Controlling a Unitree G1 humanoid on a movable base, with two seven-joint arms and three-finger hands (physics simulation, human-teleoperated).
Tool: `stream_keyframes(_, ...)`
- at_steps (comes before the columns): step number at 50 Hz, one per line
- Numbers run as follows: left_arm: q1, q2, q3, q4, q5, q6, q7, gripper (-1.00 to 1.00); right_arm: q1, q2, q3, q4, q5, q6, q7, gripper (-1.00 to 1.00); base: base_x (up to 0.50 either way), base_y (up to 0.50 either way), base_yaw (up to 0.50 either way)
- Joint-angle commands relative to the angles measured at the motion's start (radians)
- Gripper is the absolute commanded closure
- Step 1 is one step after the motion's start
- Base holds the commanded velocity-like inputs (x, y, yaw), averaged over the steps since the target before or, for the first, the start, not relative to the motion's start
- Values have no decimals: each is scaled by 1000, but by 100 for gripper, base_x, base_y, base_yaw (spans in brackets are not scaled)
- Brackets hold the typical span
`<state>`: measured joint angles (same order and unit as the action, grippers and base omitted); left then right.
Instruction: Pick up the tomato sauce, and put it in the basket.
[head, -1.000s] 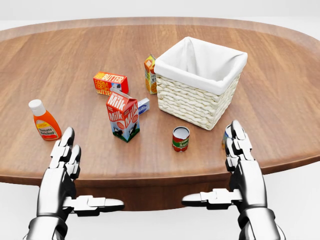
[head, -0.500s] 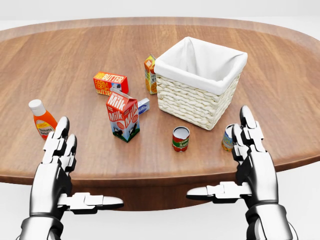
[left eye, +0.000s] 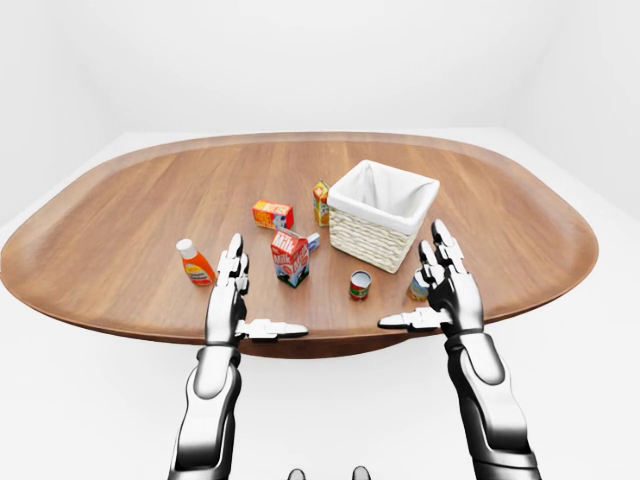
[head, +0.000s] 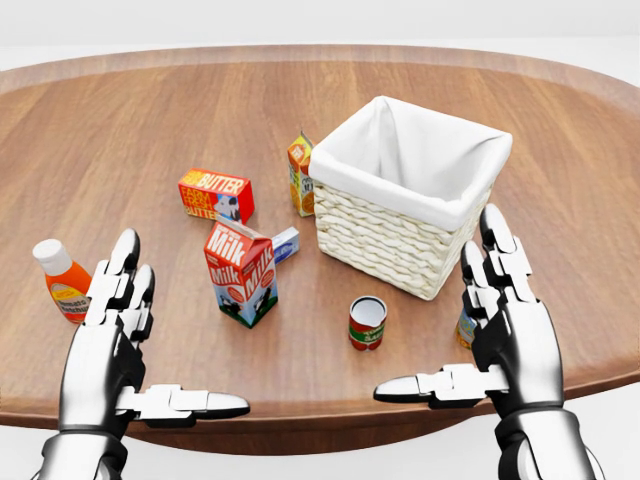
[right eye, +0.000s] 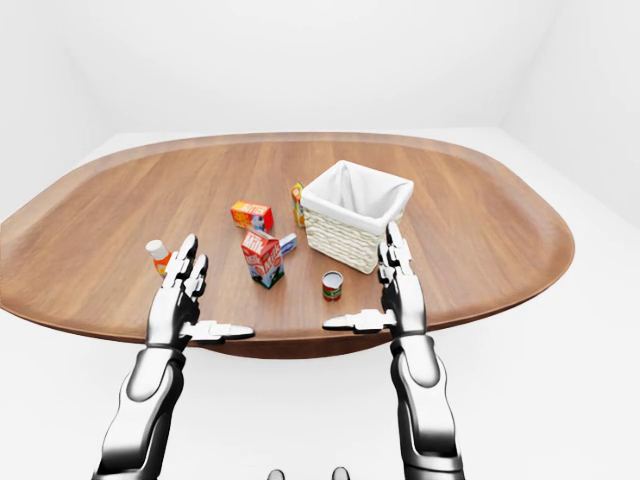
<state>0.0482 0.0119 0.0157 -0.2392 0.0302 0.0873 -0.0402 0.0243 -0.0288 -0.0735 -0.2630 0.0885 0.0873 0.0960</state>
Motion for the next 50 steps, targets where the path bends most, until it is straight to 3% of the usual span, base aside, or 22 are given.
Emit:
stream_keyframes(1,4,-1,-3,0,2,0,0,-97,5,0,-2,-13,13,0,8,-100,0,0,0)
stream_keyframes(35,5,-2,-8,4,5,0,-1,-97,4,1,-3,-17,10,0,5,-100,-1,-48,0)
stream_keyframes(41,4,-2,-8,9,4,0,-1,-98,-34,1,-15,13,10,0,-44,-100,0,0,0)
stream_keyframes(50,3,-2,-10,9,4,0,-3,-98,-24,-3,-17,-13,51,0,-20,-100,20,0,0)
